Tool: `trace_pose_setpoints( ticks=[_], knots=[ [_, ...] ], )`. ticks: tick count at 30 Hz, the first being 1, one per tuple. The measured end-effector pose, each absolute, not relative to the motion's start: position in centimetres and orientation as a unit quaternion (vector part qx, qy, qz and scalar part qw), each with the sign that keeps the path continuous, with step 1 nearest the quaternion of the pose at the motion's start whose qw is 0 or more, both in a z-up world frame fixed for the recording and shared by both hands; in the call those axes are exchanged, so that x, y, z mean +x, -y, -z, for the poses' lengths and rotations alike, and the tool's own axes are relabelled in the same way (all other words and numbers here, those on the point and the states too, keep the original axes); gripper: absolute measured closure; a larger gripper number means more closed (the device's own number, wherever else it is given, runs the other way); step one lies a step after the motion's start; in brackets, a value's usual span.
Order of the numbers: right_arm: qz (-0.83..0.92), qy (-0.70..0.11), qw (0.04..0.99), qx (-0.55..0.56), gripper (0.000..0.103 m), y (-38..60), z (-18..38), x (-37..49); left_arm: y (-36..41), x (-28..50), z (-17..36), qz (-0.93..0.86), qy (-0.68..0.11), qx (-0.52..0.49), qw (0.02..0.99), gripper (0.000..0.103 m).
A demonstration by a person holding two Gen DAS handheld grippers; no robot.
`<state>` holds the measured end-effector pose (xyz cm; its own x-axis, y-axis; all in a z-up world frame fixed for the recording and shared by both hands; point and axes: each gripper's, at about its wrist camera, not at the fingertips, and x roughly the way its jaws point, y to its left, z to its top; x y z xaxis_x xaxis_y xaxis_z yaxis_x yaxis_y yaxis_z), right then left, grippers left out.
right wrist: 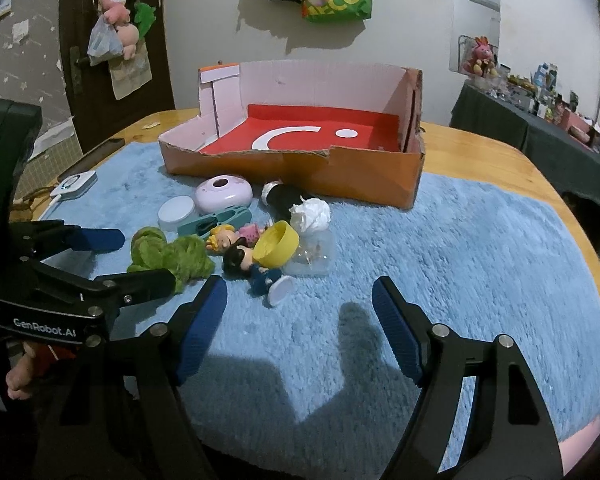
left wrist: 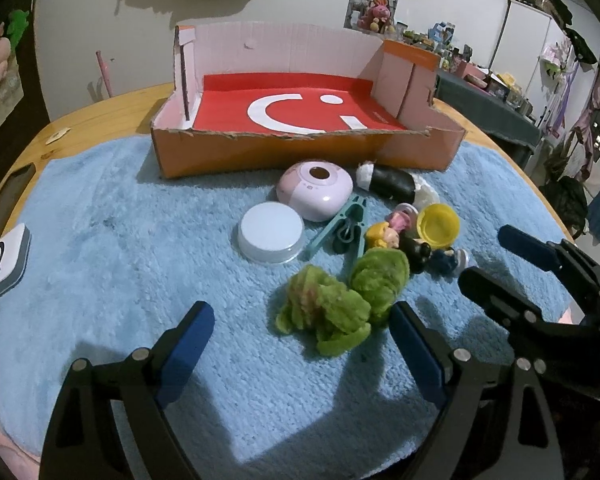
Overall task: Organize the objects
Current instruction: 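Reach the left gripper to the green knitted plush and close on it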
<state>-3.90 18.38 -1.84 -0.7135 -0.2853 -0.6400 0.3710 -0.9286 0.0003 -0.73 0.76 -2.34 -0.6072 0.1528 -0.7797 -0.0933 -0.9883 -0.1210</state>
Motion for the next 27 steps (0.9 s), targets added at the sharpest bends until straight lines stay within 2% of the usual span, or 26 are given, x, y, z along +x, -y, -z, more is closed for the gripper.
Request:
trace_pose_setpoints(
  ticks=[1,3,12,17,20,22,24,27],
  knots=[
    [0.923,-0.066,0.179,0.335,0.037,-18.3,1.9,-4.0,-0.7,-0.7,2.3,-0.896,0.036,-0.437,0.069,0.014],
    [0.920,-0.068,0.182,0.339,0.041,-18.1,2.1,-4.4,-0.5,-1.0,2.3,-0.896,0.039,-0.436,0.069,0.016],
    [0.916,-0.071,0.193,0.346,0.044,-17.6,2.7,-5.3,-0.2,-1.8,2.2,-0.896,0.039,-0.435,0.077,0.016],
    [0.912,-0.073,0.199,0.351,0.054,-17.3,3.0,-5.8,-0.5,-2.1,2.2,-0.897,0.035,-0.434,0.080,0.016],
    [0.910,-0.072,0.202,0.356,0.070,-17.4,3.2,-5.9,-0.7,-2.1,2.1,-0.897,0.031,-0.432,0.087,0.023],
    [0.906,-0.070,0.209,0.360,0.075,-17.3,3.3,-5.9,-0.9,-2.0,2.0,-0.896,0.035,-0.431,0.100,0.033],
    [0.906,-0.075,0.210,0.360,0.077,-17.1,3.4,-5.8,-1.0,-2.0,2.0,-0.896,0.035,-0.431,0.106,0.037],
    [0.905,-0.073,0.213,0.360,0.077,-17.1,3.3,-5.7,-1.0,-1.8,1.9,-0.894,0.037,-0.430,0.116,0.050]
  ],
)
